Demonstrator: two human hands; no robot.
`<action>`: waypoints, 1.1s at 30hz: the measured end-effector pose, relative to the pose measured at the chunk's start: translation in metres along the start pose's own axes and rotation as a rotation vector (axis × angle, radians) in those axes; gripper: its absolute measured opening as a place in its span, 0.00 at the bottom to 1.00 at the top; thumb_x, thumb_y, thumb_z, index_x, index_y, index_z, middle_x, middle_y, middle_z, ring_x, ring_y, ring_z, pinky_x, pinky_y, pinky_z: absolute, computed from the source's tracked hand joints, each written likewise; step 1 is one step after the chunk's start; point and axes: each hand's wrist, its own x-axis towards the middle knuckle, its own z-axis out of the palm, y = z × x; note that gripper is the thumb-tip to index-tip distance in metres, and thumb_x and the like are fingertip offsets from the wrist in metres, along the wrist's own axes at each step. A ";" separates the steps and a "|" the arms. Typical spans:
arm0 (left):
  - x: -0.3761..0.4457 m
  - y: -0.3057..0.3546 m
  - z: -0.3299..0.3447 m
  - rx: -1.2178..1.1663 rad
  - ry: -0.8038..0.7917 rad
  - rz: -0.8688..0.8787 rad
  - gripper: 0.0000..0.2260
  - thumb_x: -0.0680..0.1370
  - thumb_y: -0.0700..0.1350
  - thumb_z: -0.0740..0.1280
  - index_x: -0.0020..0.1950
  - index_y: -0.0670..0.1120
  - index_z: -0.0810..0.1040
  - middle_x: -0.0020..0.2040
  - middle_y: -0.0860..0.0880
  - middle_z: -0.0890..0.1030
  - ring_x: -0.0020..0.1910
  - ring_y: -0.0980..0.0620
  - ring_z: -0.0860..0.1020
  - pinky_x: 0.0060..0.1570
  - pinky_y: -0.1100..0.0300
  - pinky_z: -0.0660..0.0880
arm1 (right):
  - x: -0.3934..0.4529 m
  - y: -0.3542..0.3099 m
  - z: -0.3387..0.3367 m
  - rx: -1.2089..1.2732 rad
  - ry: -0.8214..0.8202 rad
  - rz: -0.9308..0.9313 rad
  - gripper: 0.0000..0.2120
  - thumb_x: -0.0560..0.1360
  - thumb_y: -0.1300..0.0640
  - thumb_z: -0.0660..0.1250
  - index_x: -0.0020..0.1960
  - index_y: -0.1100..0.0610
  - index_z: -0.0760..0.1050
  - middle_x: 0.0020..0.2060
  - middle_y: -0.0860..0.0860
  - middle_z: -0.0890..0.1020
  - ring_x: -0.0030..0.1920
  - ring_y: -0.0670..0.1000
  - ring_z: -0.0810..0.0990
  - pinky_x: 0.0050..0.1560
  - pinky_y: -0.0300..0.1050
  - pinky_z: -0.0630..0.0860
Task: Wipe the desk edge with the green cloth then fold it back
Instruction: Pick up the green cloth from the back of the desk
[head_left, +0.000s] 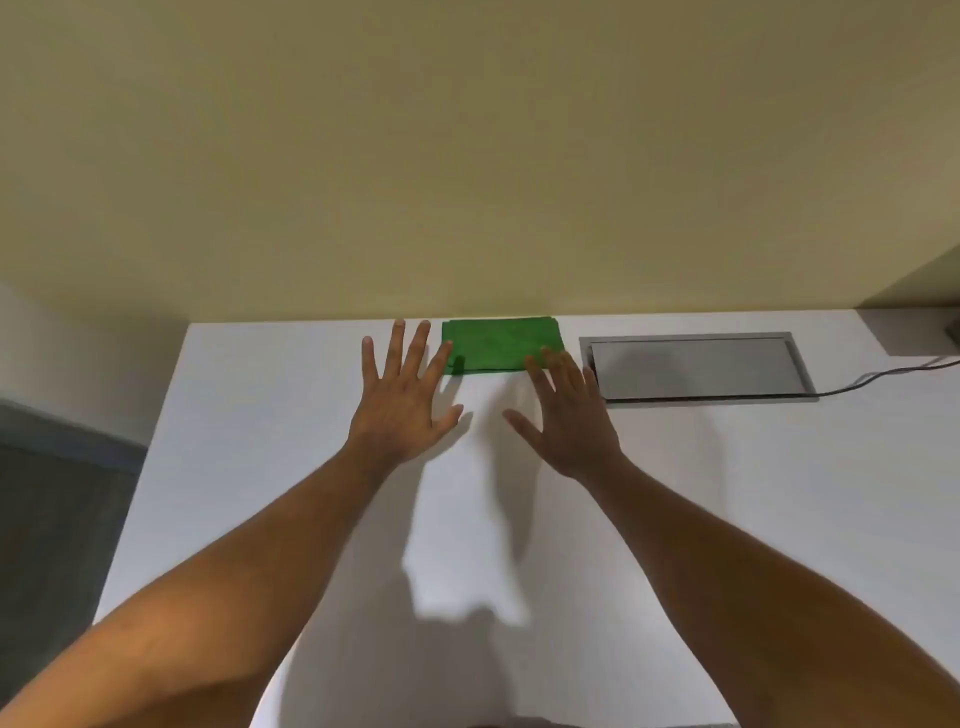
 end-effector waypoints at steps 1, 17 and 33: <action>0.011 0.001 0.004 0.006 -0.036 -0.001 0.39 0.81 0.68 0.55 0.86 0.47 0.57 0.87 0.39 0.53 0.86 0.33 0.48 0.80 0.25 0.46 | 0.012 0.006 0.005 -0.005 -0.040 -0.002 0.38 0.84 0.34 0.56 0.85 0.57 0.57 0.84 0.59 0.61 0.85 0.62 0.58 0.82 0.66 0.58; 0.101 0.002 0.060 -0.142 -0.153 0.037 0.17 0.82 0.42 0.68 0.71 0.41 0.79 0.70 0.39 0.79 0.67 0.35 0.78 0.63 0.41 0.76 | 0.113 0.061 0.043 0.021 -0.177 -0.046 0.21 0.80 0.57 0.68 0.72 0.58 0.75 0.71 0.57 0.75 0.71 0.61 0.74 0.65 0.58 0.75; 0.090 0.002 0.006 -1.116 -0.118 -0.236 0.05 0.76 0.46 0.66 0.42 0.54 0.80 0.36 0.62 0.81 0.37 0.61 0.77 0.41 0.63 0.71 | 0.111 0.024 0.008 0.543 -0.216 -0.118 0.22 0.78 0.46 0.71 0.67 0.55 0.73 0.53 0.55 0.83 0.51 0.57 0.82 0.50 0.48 0.77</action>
